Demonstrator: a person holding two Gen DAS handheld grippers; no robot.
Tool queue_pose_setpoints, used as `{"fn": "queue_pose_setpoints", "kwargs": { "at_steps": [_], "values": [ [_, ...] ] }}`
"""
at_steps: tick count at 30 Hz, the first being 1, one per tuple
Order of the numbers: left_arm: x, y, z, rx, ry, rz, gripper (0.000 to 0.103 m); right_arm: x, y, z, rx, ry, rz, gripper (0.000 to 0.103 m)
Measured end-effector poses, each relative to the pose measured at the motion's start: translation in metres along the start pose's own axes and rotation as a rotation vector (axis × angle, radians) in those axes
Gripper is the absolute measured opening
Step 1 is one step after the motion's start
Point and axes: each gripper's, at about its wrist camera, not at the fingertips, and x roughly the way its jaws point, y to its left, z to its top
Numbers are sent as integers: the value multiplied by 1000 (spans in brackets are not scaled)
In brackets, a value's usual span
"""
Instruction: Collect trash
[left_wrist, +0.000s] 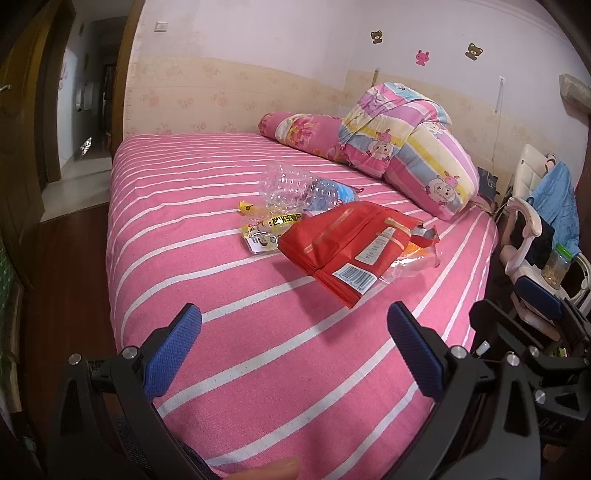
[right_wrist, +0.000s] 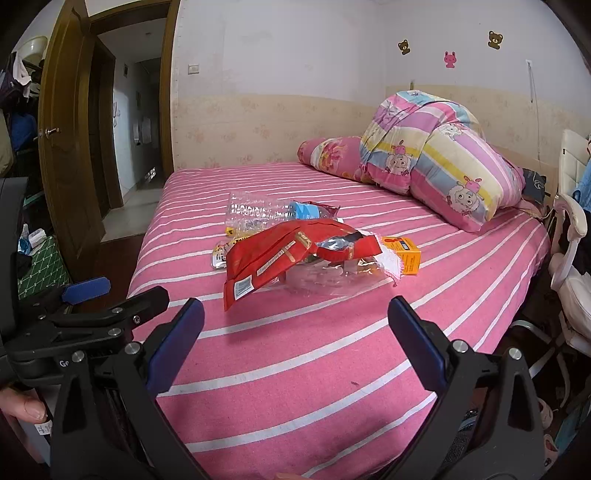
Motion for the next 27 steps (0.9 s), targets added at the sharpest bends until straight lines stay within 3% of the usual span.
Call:
{"fn": "queue_pose_setpoints", "kwargs": {
  "at_steps": [27],
  "values": [
    [1,-2,-3,0,5,4,98,2,-1,-3,-6,7,5,98]
  ]
}}
